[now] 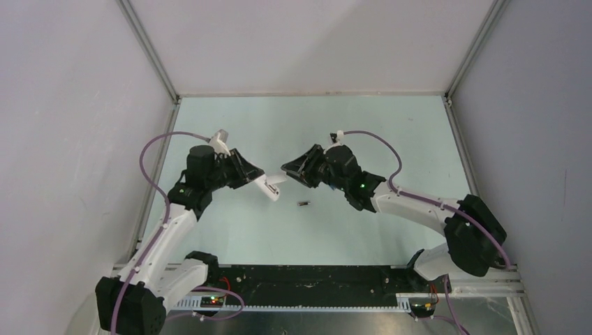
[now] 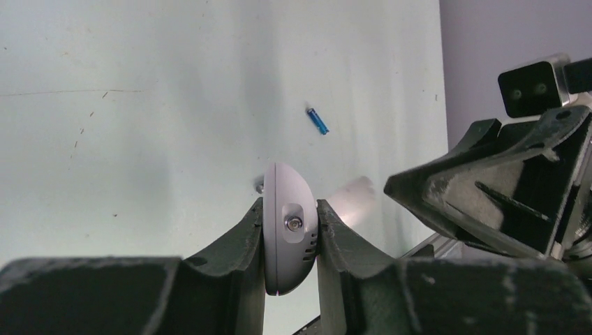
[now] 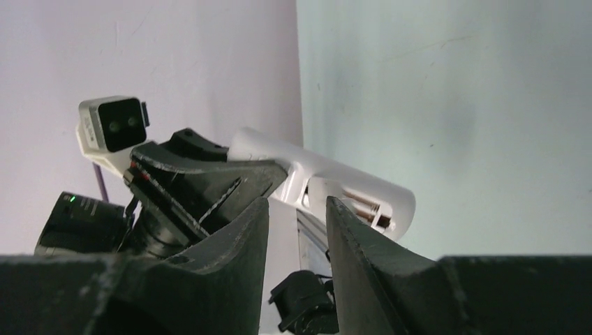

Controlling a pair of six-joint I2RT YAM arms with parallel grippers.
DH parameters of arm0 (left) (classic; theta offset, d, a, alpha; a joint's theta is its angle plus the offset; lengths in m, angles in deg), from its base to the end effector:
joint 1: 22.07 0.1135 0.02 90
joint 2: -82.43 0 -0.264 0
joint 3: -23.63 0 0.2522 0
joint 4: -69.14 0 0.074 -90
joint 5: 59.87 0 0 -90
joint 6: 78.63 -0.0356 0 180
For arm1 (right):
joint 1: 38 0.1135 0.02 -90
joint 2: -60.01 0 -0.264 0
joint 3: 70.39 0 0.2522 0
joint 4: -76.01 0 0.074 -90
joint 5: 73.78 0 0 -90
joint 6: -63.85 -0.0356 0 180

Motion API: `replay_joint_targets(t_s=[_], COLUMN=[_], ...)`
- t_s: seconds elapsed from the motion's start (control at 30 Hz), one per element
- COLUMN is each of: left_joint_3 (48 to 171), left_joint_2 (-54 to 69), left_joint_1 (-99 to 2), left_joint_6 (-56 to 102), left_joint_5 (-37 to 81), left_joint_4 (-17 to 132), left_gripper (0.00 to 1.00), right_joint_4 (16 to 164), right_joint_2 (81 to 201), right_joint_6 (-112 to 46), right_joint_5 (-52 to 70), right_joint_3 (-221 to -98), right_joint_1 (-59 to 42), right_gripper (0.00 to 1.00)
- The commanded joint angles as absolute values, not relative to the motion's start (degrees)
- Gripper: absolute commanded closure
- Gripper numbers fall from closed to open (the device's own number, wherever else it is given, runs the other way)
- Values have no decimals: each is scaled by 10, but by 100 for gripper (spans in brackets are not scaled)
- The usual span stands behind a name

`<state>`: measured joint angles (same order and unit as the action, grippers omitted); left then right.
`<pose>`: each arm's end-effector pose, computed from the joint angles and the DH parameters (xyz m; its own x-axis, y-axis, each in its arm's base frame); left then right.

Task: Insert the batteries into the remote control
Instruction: Remove the battery cover from the remote control, then pick up the battery from the center of the board.

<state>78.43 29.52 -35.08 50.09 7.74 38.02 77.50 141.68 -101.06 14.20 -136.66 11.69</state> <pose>0.1978 -0.0596 0.2802 -0.7040 -0.4309 -0.5645 0.1175 0.7133 -0.6910 0.2124 0.2523 0.2759 -0.8058 0.5417 -0.2392 -0.0226 0.3755 0.9265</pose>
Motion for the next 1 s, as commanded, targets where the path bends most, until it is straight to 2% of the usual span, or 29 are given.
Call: replay_joint_targets(t_s=[0.0,0.37,0.57,0.7,0.9,0.97], left_joint_3=[795,763,755,755,768,771], left_joint_2=[282,246,262,278,304,313], left_joint_1=[-356,-357,-357,-357,-363,-371], left_joint_6=[471,466,444,384,297,283], left_joint_5=[84,117,103,27,-225,-260], left_joint_4=[396,396,396,396,397,397], left_gripper=[100,100,100,100,100,100], right_joint_4=[725,704,750,840,955,983], right_joint_2=[1450,1531,1508,1464,1384,1360], right_joint_6=[-995,-961,-891,-797,-660,-634], right_joint_5=[136,135,128,91,37,37], right_joint_3=[-1389,-1389,-1389,-1389,-1389,-1389], right_joint_1=[99,83,77,69,71,74], right_gripper=[60,60,60,56,56,56])
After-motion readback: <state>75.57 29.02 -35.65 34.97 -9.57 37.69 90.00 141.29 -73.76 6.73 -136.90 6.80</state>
